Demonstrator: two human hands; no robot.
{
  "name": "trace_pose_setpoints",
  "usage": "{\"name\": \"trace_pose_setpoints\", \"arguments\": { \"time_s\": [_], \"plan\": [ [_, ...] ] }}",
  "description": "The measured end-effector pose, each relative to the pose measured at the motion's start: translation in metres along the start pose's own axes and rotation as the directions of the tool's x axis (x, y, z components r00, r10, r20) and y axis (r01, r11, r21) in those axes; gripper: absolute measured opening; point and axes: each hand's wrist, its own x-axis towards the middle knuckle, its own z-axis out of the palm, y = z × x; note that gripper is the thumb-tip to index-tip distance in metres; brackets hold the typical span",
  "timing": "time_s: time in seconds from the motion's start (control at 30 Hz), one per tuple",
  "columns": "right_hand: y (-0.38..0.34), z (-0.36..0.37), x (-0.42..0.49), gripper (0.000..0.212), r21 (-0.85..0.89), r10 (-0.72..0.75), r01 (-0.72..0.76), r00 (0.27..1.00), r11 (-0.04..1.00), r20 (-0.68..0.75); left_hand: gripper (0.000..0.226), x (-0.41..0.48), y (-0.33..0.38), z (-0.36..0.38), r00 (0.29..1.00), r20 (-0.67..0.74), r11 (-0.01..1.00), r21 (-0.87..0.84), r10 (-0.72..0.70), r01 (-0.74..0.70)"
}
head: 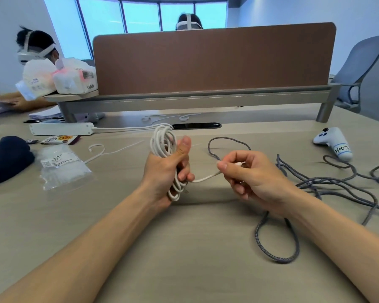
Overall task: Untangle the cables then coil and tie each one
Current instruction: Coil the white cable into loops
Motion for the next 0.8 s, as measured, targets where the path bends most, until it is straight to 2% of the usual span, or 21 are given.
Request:
{"name": "trace_pose_setpoints", "arguments": {
  "time_s": [0.17,0.3,0.37,0.43,0.53,0.63,0.7,0.8],
  "plan": [
    [-0.001,0.0,-0.003,0.022,0.105,-0.046,0.038,0.996,0.994,0.082,0.035,-0.006,-0.006,-0.001,0.987,0.146,0.987,0.154,-0.071,0.048],
    [0.001,-0.001,-0.001,0.027,0.056,-0.093,0.09,0.994,0.994,0.059,0.03,-0.012,-0.008,0.002,0.953,0.28,0.958,0.286,-0.117,0.034],
    [0.002,0.0,-0.001,0.025,0.031,-0.121,0.12,0.992,0.992,0.028,0.019,-0.017,-0.007,0.007,0.914,0.381,0.935,0.354,-0.14,-0.004],
    [0.001,0.002,-0.003,0.024,-0.018,-0.137,0.138,0.99,0.99,0.013,0.02,-0.021,-0.007,0.012,0.873,0.459,0.902,0.428,-0.165,-0.055],
    [0.0,0.005,-0.004,0.035,-0.11,-0.179,0.174,0.983,0.978,-0.037,0.024,-0.019,-0.011,0.014,0.893,0.43,0.864,0.491,-0.13,-0.11],
    [0.0,0.006,-0.004,0.028,-0.148,-0.195,0.188,0.98,0.971,-0.038,0.023,-0.018,-0.012,0.014,0.925,0.375,0.829,0.536,-0.066,-0.158],
    [0.001,0.005,-0.003,0.032,-0.14,-0.173,0.171,0.985,0.975,-0.003,0.026,-0.018,-0.013,0.014,0.94,0.34,0.83,0.534,-0.034,-0.163],
    [0.002,0.0,-0.001,0.055,-0.153,-0.127,0.131,0.991,0.98,0.035,0.038,-0.017,-0.013,0.015,0.958,0.287,0.829,0.531,0.019,-0.176]
  ]
}}
